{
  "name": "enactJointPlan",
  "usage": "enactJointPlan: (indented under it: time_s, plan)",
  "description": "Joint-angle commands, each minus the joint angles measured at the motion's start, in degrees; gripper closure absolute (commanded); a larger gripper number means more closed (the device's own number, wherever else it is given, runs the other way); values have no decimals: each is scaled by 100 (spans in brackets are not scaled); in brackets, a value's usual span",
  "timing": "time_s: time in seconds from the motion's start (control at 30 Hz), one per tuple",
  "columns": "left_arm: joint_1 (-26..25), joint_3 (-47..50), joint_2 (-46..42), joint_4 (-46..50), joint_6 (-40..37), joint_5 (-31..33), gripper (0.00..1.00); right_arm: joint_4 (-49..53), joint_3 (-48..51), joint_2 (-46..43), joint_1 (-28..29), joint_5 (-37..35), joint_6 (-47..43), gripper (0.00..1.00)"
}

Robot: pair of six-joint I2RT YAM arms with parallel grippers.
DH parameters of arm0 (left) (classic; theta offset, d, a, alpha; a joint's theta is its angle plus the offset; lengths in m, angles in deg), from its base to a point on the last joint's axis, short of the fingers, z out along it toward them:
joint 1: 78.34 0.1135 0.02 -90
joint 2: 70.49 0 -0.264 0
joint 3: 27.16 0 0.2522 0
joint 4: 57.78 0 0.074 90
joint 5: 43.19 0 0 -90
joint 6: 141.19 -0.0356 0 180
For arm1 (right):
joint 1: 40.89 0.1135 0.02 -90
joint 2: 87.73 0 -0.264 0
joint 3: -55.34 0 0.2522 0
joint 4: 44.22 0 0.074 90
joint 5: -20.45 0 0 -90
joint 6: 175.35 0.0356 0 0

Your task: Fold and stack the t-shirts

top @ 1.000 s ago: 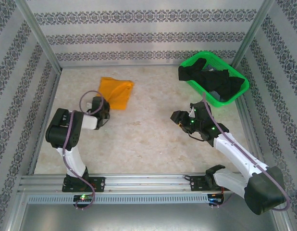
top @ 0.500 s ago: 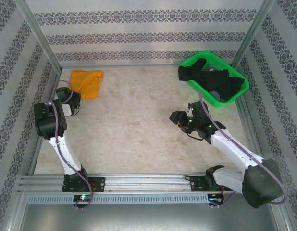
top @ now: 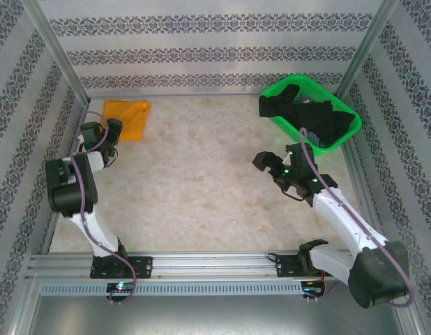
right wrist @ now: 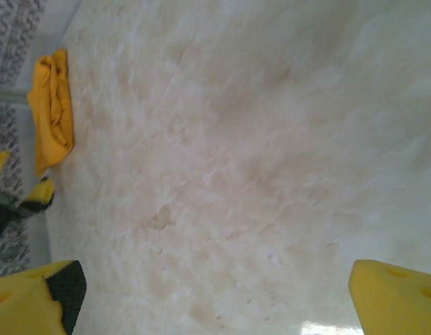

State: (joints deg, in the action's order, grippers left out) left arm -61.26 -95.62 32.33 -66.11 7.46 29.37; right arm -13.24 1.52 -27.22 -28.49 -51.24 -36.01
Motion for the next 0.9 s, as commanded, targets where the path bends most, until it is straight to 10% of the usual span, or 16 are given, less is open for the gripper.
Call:
enactJointPlan:
  time_s: [0.0,0.23,0.4,0.53,0.87]
  plan:
    - [-497,565,-1349,1003,-604,619,0,774,-354,-349,-463,-553,-912,2]
    - [-2132,1649,-3767,2931,-1703,2672,0,947,-453,-681,-779,-2879,-2538,2]
    - [-3129,1604,-4181,4561,-2412,6024,0,-1139,719,-525,-810,-3743,-3378,2]
    - [-2875,2542,-4547,2560,-4394,5258,0,-2499,1405,-258,-792,-3833,-3692,2]
    - [-1679,3225,-2470,-1617,-5604,3247,0,-5673,1749,1589,-836,-3280,-4446,2]
